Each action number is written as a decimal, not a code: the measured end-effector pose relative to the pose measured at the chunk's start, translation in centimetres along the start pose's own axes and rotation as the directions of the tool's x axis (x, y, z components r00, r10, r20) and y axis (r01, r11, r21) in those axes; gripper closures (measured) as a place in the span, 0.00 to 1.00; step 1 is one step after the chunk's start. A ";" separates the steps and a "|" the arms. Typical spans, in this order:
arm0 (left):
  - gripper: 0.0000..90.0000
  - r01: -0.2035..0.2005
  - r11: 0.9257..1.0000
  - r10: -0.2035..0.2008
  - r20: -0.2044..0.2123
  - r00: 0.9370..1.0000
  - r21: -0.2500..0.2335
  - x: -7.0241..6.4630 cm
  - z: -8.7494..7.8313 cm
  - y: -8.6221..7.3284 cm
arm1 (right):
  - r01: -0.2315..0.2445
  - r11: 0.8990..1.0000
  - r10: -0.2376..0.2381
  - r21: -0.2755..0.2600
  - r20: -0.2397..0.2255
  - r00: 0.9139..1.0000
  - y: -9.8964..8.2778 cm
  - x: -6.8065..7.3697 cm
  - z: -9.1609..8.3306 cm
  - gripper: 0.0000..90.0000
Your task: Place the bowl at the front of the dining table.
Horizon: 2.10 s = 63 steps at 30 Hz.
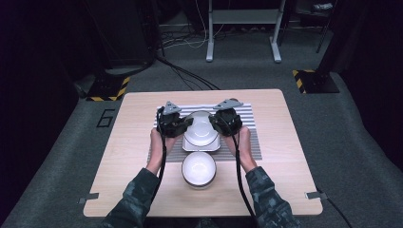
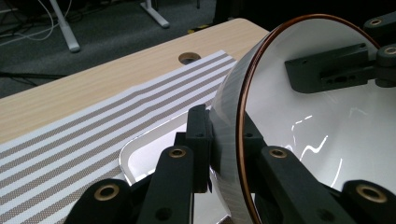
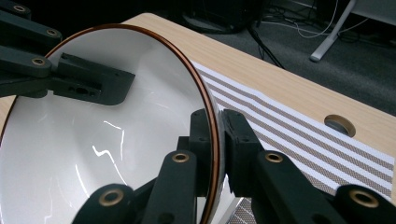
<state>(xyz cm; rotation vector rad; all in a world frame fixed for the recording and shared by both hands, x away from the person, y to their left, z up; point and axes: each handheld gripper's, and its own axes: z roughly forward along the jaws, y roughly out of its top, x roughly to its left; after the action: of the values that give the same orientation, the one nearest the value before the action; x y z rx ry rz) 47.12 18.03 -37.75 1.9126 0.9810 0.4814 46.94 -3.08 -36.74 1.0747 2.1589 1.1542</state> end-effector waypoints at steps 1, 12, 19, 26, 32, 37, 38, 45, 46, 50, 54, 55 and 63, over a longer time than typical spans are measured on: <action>0.90 0.001 1.000 -0.001 -0.002 1.000 0.005 0.1 0.1 0.0 | 0.001 1.000 -0.001 0.006 -0.001 1.000 0.0 -0.1 0.2 0.92; 0.90 0.032 0.998 -0.032 0.002 0.999 0.057 1.2 1.8 0.2 | -0.050 0.998 0.052 0.048 -0.024 0.998 0.0 -1.2 2.2 0.92; 0.91 0.051 0.995 -0.052 0.009 0.999 0.085 1.8 2.9 0.2 | -0.068 0.995 0.070 0.079 -0.028 0.997 -0.1 -1.8 3.2 0.92; 0.90 0.068 0.989 -0.071 0.014 0.997 0.131 2.5 4.1 -0.2 | -0.113 0.987 0.119 0.115 -0.048 0.992 -0.5 -2.5 4.5 0.92; 0.91 0.092 0.982 -0.096 0.015 0.995 0.164 3.1 5.3 -0.7 | -0.130 0.979 0.139 0.158 -0.050 0.989 -0.9 -2.9 5.8 0.92; 0.91 0.093 0.976 -0.096 0.006 0.995 0.196 3.4 6.2 -1.1 | -0.154 0.971 0.168 0.184 -0.064 0.984 -1.4 -3.3 6.8 0.92; 0.91 0.091 0.975 -0.094 0.004 0.996 0.202 3.5 6.3 -1.1 | -0.157 0.969 0.172 0.189 -0.065 0.983 -1.5 -3.4 7.0 0.92; 0.91 0.113 0.967 -0.116 0.000 0.993 0.230 3.8 7.5 -1.7 | -0.169 0.958 0.190 0.230 -0.073 0.979 -2.0 -4.0 8.2 0.92; 0.91 0.114 0.965 -0.118 -0.001 0.993 0.235 3.9 7.6 -1.7 | -0.172 0.957 0.194 0.235 -0.075 0.978 -2.1 -4.1 8.4 0.92; 0.91 0.132 0.960 -0.136 -0.003 0.991 0.247 4.2 8.2 -2.0 | -0.182 0.948 0.207 0.259 -0.074 0.975 -2.2 -4.3 9.1 0.92; 0.91 0.143 0.953 -0.147 -0.006 0.989 0.265 4.5 8.7 -2.3 | -0.190 0.938 0.221 0.290 -0.080 0.972 -2.3 -4.5 9.8 0.91; 0.91 0.142 0.953 -0.146 -0.004 0.989 0.269 4.6 8.8 -2.4 | -0.190 0.936 0.223 0.297 -0.081 0.971 -2.4 -4.6 10.0 0.91; 0.91 0.160 0.944 -0.163 -0.012 0.987 0.290 5.0 9.6 -2.8 | -0.205 0.920 0.244 0.333 -0.079 0.967 -2.6 -4.8 11.1 0.91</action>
<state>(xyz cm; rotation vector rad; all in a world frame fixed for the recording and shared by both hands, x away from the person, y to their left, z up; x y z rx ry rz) 55.30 17.50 -45.38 2.0671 1.2447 0.2389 56.34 -2.53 -44.69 1.4627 2.4273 1.0013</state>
